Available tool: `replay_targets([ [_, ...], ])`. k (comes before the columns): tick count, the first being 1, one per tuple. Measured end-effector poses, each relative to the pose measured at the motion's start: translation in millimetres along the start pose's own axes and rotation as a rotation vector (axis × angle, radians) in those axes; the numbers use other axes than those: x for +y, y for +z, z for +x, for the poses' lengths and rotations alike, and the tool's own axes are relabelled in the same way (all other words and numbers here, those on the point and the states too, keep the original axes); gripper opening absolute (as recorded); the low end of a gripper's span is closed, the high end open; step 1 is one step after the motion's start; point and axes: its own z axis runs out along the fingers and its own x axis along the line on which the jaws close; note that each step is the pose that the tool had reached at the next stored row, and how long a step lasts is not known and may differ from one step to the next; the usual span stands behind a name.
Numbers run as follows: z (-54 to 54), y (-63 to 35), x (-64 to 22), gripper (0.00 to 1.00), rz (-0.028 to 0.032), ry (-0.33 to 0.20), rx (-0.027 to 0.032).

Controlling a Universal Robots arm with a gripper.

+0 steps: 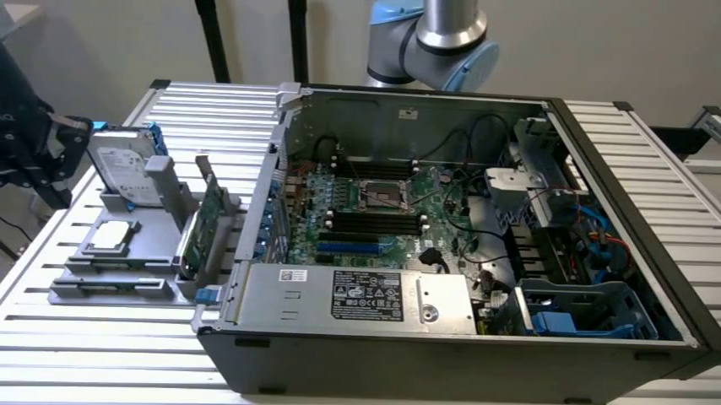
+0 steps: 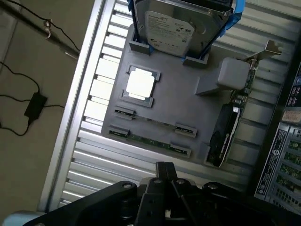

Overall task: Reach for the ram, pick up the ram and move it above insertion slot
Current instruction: 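Pick up the ram and move it above insertion slot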

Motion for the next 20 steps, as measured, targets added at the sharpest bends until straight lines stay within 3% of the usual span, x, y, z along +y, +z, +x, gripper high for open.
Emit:
replay_targets([
  [20, 0.0, 4.2, -0.2, 0.11, -0.0001, -0.364, 0.0140],
])
